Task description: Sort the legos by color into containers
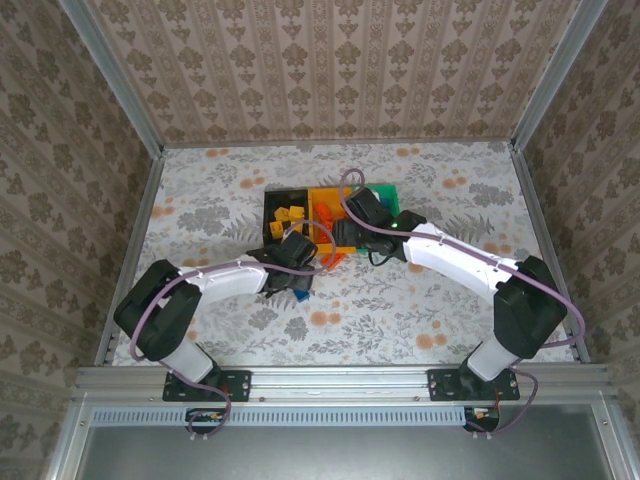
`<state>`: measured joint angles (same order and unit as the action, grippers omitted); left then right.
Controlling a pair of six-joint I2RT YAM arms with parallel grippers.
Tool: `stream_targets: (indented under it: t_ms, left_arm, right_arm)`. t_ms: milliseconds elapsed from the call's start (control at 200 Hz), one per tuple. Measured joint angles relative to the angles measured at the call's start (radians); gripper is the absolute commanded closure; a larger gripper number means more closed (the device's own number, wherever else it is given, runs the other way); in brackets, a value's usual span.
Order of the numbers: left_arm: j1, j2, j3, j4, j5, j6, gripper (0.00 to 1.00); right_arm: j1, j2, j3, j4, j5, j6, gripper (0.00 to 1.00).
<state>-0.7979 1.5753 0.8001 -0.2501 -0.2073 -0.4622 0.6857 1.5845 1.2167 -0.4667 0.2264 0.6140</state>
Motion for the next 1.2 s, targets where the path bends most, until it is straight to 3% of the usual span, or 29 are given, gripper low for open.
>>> stream_targets:
  t_ms: [280, 580, 790, 950, 1200]
  left_arm:
    - [-0.006, 0.000, -0.015, 0.019, -0.002, -0.008, 0.66]
    - [-0.081, -0.150, -0.033, -0.060, -0.013, -0.012, 0.67]
    - [-0.139, -0.192, 0.109, -0.109, -0.007, -0.007, 0.67]
    - [-0.130, -0.082, 0.291, -0.049, 0.016, 0.028, 0.67]
    - [-0.074, 0.232, 0.595, 0.086, 0.112, 0.072, 0.67]
  right_arm:
    - [-0.013, -0.011, -0.002, 0.000, 0.007, 0.000, 0.25]
    - [-0.040, -0.070, -0.062, 0.010, 0.017, 0.015, 0.25]
    - [-0.099, -0.189, -0.181, 0.017, 0.045, 0.042, 0.24]
    - [-0.145, -0.303, -0.286, 0.015, 0.061, 0.072, 0.24]
    - [-0.158, -0.378, -0.354, 0.010, 0.066, 0.088, 0.24]
